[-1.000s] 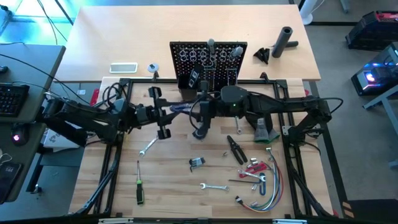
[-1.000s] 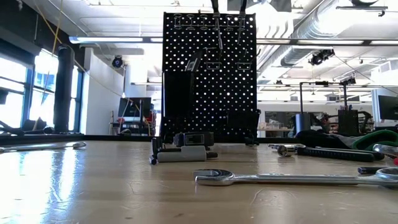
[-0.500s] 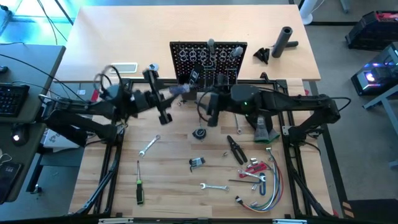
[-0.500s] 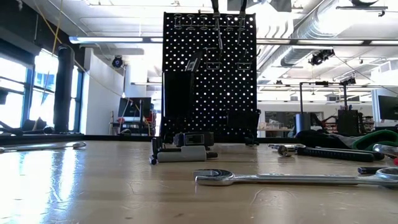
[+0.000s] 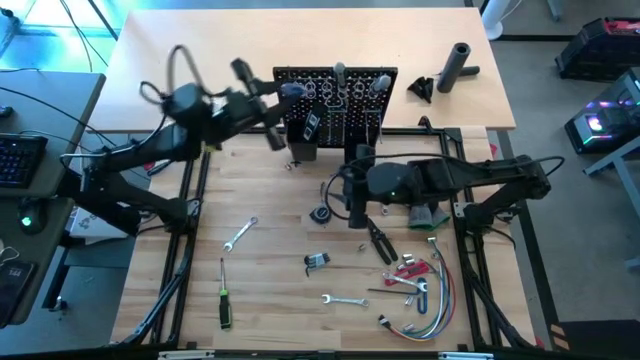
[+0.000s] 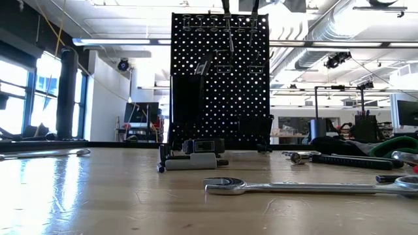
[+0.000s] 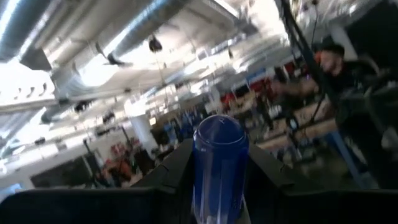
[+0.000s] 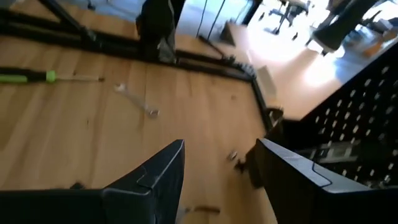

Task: Hang tools onto peg board
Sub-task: Hang the blue screwdriver on the peg board

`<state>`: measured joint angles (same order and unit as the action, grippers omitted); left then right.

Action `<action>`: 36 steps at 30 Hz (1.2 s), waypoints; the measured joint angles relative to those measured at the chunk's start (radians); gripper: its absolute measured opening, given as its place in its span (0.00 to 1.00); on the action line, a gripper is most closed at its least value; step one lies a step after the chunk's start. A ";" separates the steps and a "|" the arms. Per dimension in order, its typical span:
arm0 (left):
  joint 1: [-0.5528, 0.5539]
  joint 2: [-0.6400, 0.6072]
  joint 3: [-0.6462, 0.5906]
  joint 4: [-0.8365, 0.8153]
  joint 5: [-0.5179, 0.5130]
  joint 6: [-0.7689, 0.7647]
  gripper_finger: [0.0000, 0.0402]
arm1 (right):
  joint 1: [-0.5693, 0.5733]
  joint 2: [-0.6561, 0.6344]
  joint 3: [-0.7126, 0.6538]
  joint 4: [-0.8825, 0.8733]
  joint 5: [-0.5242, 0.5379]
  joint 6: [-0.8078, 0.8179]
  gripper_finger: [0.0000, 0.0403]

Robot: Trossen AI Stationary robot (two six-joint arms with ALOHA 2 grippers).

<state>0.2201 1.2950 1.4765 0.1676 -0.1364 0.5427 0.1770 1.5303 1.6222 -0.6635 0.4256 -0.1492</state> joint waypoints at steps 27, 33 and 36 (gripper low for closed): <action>0.233 0.237 0.477 -0.499 0.040 -0.210 0.23 | 0.122 0.000 -0.192 -0.126 0.098 0.195 0.48; 0.244 0.249 0.475 -0.525 0.062 -0.241 0.23 | 0.122 0.000 -0.212 -0.089 0.097 0.196 0.48; 0.247 0.264 0.475 -0.532 0.075 -0.245 0.23 | 0.122 0.000 -0.212 -0.080 0.097 0.196 0.48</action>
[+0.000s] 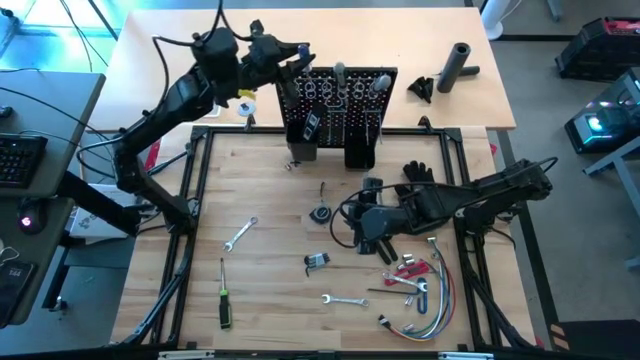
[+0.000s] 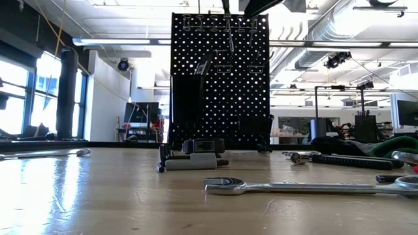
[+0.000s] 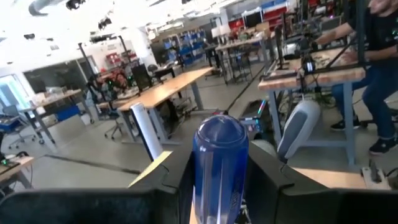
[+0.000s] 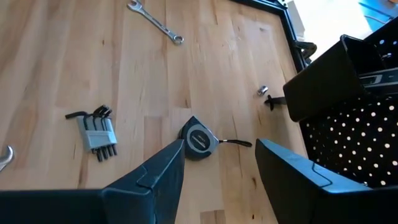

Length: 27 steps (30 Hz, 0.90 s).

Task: Hang tools onto peg board
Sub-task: Hang the blue screwdriver on the peg board

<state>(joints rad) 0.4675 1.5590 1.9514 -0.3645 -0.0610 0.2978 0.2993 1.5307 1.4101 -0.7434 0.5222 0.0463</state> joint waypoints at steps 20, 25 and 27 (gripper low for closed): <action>0.009 0.009 0.029 -0.021 0.007 -0.009 0.23 | -0.003 0.000 0.000 0.000 0.005 -0.011 0.48; -0.008 0.008 0.059 -0.035 0.007 -0.008 0.23 | -0.005 0.000 0.000 0.001 0.005 -0.014 0.48; -0.014 0.008 0.061 -0.039 0.008 -0.008 0.23 | -0.005 0.000 0.000 0.001 0.005 -0.018 0.48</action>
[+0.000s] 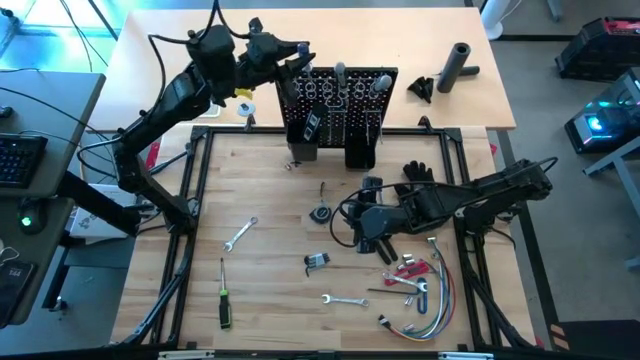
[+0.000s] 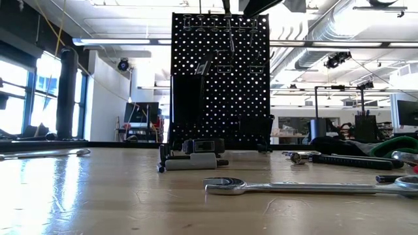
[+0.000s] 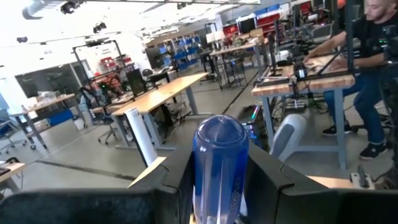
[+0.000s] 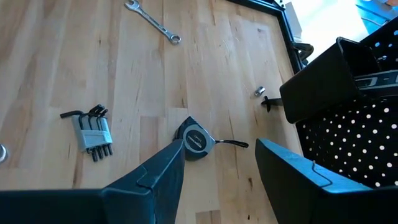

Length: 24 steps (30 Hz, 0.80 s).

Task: Hang tools onto peg board
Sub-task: Hang the blue screwdriver on the peg board

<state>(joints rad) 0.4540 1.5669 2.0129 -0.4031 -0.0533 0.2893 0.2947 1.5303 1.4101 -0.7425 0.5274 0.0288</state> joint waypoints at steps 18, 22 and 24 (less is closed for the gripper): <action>-0.003 0.038 -0.002 -0.049 0.000 -0.018 0.23 | 0.000 0.000 0.000 0.016 0.001 -0.002 0.48; 0.007 0.072 -0.003 -0.054 0.000 -0.016 0.23 | 0.000 0.000 0.000 0.017 0.001 0.006 0.48; 0.018 0.084 -0.003 -0.054 0.000 -0.019 0.23 | 0.002 0.000 0.000 0.016 0.000 0.008 0.48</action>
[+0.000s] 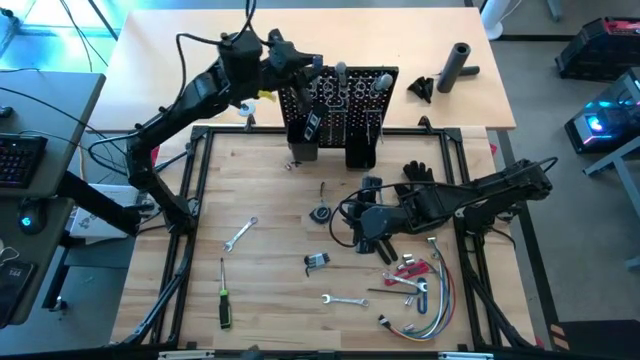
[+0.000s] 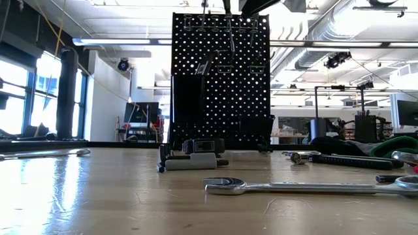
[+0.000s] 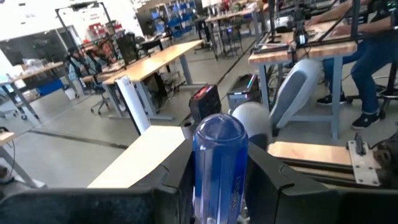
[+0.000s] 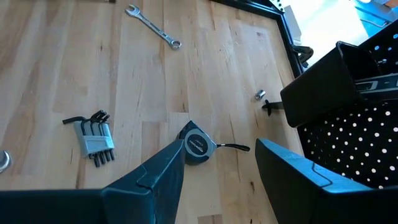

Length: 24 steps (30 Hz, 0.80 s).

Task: Hang tools onto peg board
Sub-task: Hang the blue screwdriver on the peg board

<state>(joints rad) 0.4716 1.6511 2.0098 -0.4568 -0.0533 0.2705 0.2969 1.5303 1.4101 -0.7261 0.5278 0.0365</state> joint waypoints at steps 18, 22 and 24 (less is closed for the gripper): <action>0.032 0.018 0.000 -0.035 -0.039 -0.073 0.25 | 0.012 0.000 0.000 -0.017 0.000 -0.012 0.48; 0.038 0.023 -0.001 -0.041 -0.043 -0.095 0.30 | 0.012 0.000 0.000 -0.017 0.000 -0.009 0.48; 0.040 0.023 -0.001 -0.041 -0.044 -0.103 0.30 | 0.012 0.000 0.000 -0.017 0.000 -0.008 0.48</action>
<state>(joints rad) 0.5114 1.6737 2.0090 -0.4980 -0.0976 0.1673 0.3084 1.5299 1.4101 -0.7429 0.5278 0.0287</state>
